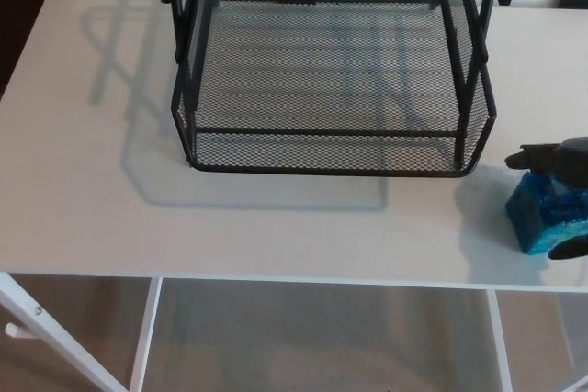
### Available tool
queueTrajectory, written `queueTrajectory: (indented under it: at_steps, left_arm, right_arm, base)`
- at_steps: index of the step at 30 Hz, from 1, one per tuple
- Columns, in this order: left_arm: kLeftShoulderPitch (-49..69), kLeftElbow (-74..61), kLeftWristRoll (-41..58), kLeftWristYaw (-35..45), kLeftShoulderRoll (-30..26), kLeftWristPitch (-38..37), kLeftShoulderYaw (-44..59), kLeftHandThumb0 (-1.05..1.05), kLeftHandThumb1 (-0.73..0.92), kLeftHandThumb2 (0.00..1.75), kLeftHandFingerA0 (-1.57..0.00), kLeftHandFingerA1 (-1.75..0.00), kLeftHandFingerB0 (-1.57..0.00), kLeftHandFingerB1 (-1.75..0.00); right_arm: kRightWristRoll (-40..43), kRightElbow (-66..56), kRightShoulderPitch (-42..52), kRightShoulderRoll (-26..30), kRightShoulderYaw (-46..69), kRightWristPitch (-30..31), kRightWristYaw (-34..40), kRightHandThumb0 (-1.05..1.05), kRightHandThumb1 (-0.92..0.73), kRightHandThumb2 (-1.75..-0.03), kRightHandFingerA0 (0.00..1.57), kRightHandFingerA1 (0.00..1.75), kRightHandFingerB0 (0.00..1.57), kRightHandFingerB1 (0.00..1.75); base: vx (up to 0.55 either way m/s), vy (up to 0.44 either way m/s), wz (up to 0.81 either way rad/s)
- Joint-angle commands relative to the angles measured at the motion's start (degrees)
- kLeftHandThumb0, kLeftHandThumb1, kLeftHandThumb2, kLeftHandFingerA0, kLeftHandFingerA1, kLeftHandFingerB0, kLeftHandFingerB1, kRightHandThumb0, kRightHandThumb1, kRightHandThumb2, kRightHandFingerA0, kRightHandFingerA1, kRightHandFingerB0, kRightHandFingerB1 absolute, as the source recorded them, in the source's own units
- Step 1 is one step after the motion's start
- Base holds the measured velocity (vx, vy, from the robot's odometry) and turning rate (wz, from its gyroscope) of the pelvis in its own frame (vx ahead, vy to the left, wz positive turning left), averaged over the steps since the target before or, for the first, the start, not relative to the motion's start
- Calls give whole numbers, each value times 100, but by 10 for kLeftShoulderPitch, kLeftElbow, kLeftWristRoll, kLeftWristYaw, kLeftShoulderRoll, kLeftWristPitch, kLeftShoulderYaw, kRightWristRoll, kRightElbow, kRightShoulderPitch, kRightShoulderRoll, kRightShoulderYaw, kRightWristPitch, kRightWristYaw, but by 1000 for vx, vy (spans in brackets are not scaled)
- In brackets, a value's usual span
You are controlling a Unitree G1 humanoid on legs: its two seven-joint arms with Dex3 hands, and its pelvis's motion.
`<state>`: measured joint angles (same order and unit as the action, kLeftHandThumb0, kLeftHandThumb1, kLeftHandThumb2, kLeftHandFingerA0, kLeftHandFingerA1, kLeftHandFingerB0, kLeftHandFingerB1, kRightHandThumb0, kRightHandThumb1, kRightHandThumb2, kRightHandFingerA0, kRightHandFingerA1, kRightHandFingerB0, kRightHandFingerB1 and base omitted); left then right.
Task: The robot walks towards a desk on which a file tray is kept in the middle and a cube is kept to its right. The robot lifts the cube using its right hand and places it on the file tray.
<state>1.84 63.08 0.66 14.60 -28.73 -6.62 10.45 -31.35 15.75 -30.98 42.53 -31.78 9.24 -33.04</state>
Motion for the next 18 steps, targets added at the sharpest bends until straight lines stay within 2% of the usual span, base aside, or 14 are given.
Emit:
queueTrajectory:
  at_steps: [1,2,3,4,5,6,8,10,12,13,14,15,17,18]
  left_arm:
    - [-3,3,-18,-10,-7,2,-16,-86,73,106,-28,-72,-9,-59]
    - [0,-2,-26,-10,-9,-8,-24,-85,74,107,-31,-73,-11,-60]
    - [-1,-1,-27,-11,-9,-4,-26,-84,92,70,-31,-78,-9,-57]
    - [-3,0,-24,-11,-8,3,-25,-85,83,78,-33,-77,-9,-58]
    - [3,-6,-27,-6,-10,-2,-29,-82,74,108,-33,-73,-12,-60]
    - [6,-9,-28,-5,-11,-3,-31,-83,92,72,-32,-77,-6,-59]
    - [10,-11,-29,-5,-12,-3,-33,-83,92,72,-32,-77,-6,-59]
    - [10,-3,-30,-6,-14,-4,-35,-83,92,74,-31,-71,-5,-51]
    - [10,-3,-28,-5,-14,-7,-34,-83,92,73,-31,-71,-5,-52]
    - [9,-3,-25,-3,-13,-4,-31,-81,92,72,-31,-74,-6,-54]
    - [8,-3,-23,-2,-13,0,-30,-81,92,72,-31,-74,-6,-54]
    - [6,1,-27,-4,-15,-4,-33,-82,91,73,-31,-73,-5,-54]
    - [5,4,-31,-8,-16,-7,-37,-84,92,73,-32,-74,-6,-55]
    - [9,-3,-32,-3,-17,-8,-39,-85,92,74,-32,-74,-8,-56]
  right_arm:
    - [-182,42,69,32,-42,-15,244,-23,-67,-62,88,157,62,46]
    - [-232,48,65,31,-72,14,263,-30,-57,-57,85,163,72,54]
    - [-234,44,66,31,-74,15,260,-31,-58,-60,81,162,75,57]
    - [-219,43,81,31,-60,-12,311,-29,-69,-62,83,168,76,74]
    - [-203,45,90,30,-49,-32,338,-33,-64,-74,96,156,66,83]
    - [-201,44,95,30,-45,-36,350,-27,-74,-66,85,166,68,83]
    - [-200,43,101,31,-44,-38,367,-27,-74,-66,85,166,68,83]
    - [-173,52,115,25,-17,-88,444,-34,-68,-64,88,167,81,71]
    - [-172,63,114,20,-10,-95,483,-33,-65,-62,87,171,82,80]
    - [-171,62,112,25,-4,-102,494,-35,-47,-89,116,136,80,85]
    - [-165,60,110,31,3,-117,499,-35,-47,-89,116,136,80,85]
    - [-167,59,109,34,10,-121,524,-35,-62,-61,86,169,85,78]
    - [-161,63,103,47,19,-147,541,-29,-61,-59,81,167,83,103]
    - [-146,58,104,48,41,-151,546,-29,-58,-57,85,164,88,88]
  base:
    - [0,0,0]
    - [0,0,0]
    - [0,0,0]
    - [0,0,0]
    - [0,0,0]
    - [0,0,0]
    - [0,0,0]
    - [0,0,0]
    - [0,0,0]
    - [0,0,0]
    - [0,0,0]
    - [0,0,0]
    - [0,0,0]
    - [0,0,0]
